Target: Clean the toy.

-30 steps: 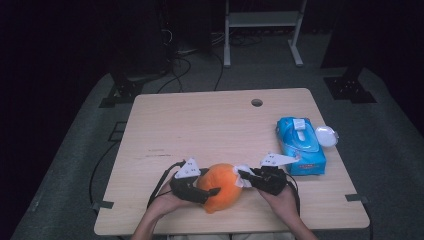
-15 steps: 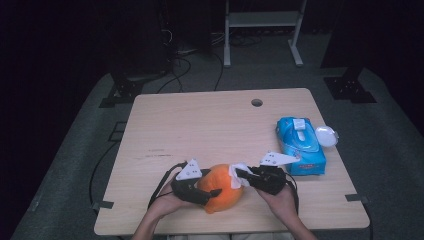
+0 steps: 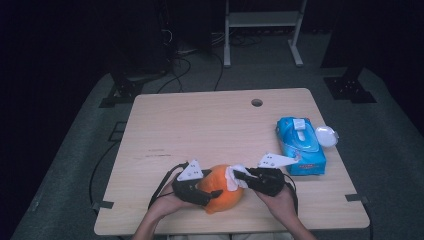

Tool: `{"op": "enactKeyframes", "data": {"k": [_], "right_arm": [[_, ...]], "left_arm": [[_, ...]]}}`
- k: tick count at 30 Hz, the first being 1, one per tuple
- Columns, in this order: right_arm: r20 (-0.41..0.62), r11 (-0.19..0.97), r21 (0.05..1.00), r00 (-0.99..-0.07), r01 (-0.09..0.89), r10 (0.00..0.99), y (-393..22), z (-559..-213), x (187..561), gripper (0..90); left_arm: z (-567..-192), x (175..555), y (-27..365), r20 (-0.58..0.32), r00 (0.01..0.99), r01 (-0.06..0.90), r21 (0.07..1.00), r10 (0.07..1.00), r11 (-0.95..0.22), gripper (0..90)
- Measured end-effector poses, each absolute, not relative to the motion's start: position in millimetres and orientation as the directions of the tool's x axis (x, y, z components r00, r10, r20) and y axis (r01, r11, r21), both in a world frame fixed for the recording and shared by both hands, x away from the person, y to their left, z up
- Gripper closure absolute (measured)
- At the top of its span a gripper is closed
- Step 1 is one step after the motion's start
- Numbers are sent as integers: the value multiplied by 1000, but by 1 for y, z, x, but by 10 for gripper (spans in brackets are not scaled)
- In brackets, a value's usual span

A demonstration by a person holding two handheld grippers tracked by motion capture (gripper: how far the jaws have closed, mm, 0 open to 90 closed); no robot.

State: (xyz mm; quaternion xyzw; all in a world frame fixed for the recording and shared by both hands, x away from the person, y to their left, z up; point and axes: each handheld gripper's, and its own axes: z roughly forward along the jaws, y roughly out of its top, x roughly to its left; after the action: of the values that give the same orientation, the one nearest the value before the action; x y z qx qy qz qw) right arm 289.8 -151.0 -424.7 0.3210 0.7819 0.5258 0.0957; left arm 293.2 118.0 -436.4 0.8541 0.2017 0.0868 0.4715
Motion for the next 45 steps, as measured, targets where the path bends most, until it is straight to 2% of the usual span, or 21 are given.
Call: {"op": "enactKeyframes", "data": {"k": [3, 5, 8, 13, 16, 17, 19, 23, 25, 27, 29, 32, 33, 34, 35, 37, 39, 41, 42, 43, 45], "right_arm": [[224, 233, 856, -736, 462, 639, -160, -440, 298, 778], [227, 233, 852, -732, 469, 643, -162, -439, 299, 777], [236, 217, 860, -736, 462, 635, -161, -434, 297, 777], [185, 251, 881, -779, 402, 599, -152, -423, 291, 777], [205, 253, 857, -746, 450, 634, -157, -437, 297, 778], [247, 226, 844, -726, 487, 642, -162, -442, 301, 777], [239, 227, 848, -729, 478, 641, -161, -440, 300, 777], [218, 219, 886, -785, 408, 580, -151, -423, 292, 775], [179, 259, 885, -795, 388, 579, -146, -423, 290, 775], [199, 265, 874, -797, 408, 570, -148, -431, 293, 775], [208, 263, 870, -794, 417, 571, -153, -433, 293, 774], [208, 259, 873, -795, 414, 569, -156, -432, 292, 773], [219, 249, 873, -792, 420, 569, -154, -431, 293, 773], [219, 249, 873, -792, 420, 569, -154, -431, 293, 773], [209, 252, 874, -790, 415, 577, -153, -430, 293, 773], [215, 218, 884, -773, 414, 597, -156, -426, 295, 772], [227, 183, 894, -764, 410, 604, -161, -423, 296, 772], [236, 169, 896, -764, 410, 601, -163, -423, 297, 772], [222, 181, 896, -764, 404, 606, -162, -422, 297, 773], [199, 209, 892, -765, 400, 612, -161, -425, 296, 773], [193, 226, 887, -767, 403, 611, -160, -430, 296, 774]], "left_arm": [[-437, 294, 120, -46, 903, 266, 840, 426, -472, 242], [-437, 294, 120, -49, 902, 268, 841, 428, -469, 242], [-437, 294, 120, -51, 901, 271, 841, 431, -468, 242], [-437, 293, 120, -44, 902, 266, 840, 429, -474, 242], [-437, 292, 118, -41, 900, 266, 840, 433, -473, 242], [-437, 292, 116, -35, 901, 262, 838, 433, -478, 242], [-436, 292, 115, -29, 902, 259, 835, 431, -486, 242], [-437, 290, 111, -24, 906, 248, 839, 423, -484, 241], [-434, 290, 110, -45, 904, 265, 839, 426, -475, 214], [-430, 293, 113, -76, 900, 285, 846, 429, -450, 157], [-428, 296, 116, -81, 879, 314, 838, 469, -445, 99], [-437, 300, 117, -142, 869, 375, 814, 475, -444, 98], [-439, 298, 115, -119, 871, 361, 814, 477, -456, 187], [-438, 296, 113, -82, 874, 335, 816, 480, -472, 187], [-435, 294, 112, -37, 874, 304, 820, 485, -485, 336], [-428, 289, 108, 58, 859, 230, 844, 509, -485, 405], [-425, 284, 102, 186, 824, 138, 851, 535, -508, 419], [-426, 280, 94, 247, 800, 94, 848, 546, -521, 413], [-426, 280, 92, 241, 817, 94, 841, 525, -533, 395], [-426, 279, 91, 234, 825, 96, 840, 515, -534, 337], [-425, 281, 95, 159, 846, 140, 856, 509, -499, 242]]}}
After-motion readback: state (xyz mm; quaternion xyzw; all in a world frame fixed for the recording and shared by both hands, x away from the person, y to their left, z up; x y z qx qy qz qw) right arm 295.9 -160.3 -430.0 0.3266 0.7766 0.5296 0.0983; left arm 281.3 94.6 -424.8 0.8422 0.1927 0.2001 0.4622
